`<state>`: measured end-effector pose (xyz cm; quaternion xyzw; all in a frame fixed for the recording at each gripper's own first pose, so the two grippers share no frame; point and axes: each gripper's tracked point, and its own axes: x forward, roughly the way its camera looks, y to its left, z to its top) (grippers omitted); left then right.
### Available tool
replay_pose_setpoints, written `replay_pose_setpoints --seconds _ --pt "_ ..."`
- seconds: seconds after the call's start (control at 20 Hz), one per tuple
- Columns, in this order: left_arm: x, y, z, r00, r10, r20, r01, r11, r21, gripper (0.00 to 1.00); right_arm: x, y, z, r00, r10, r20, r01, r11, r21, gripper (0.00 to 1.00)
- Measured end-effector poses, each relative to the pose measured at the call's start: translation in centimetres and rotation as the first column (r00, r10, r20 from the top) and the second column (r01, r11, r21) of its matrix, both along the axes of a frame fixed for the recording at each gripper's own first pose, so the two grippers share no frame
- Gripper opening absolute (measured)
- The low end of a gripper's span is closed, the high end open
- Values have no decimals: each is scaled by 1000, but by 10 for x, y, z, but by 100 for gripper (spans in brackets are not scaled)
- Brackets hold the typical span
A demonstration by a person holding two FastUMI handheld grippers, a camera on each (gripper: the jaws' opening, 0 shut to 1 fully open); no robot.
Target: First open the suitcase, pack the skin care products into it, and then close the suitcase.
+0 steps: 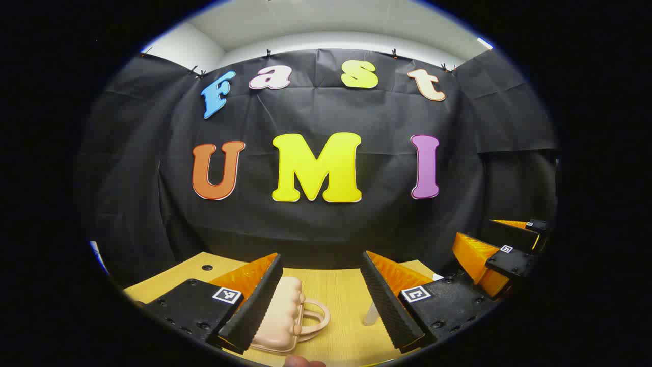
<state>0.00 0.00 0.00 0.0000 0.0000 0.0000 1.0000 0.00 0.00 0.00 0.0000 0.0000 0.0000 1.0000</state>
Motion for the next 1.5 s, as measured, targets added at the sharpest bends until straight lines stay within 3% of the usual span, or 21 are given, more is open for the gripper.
replay_pose_setpoints --seconds 0.95,1.15,1.35,1.5 --pt "15 -4 -15 999 -20 -38 21 999 26 98 11 -5 -11 999 4 -35 -4 1000 4 80" --pt "19 -14 -32 995 -67 -79 74 993 89 98 9 -15 -14 999 -8 -37 8 1000 -11 79" --pt "23 -15 -88 973 -110 -201 159 955 249 99 8 -35 -28 997 -39 -67 38 999 -19 80" --pt "31 -8 -134 953 -101 -284 226 863 452 98 2 -56 -40 994 -71 -85 67 997 -46 80"
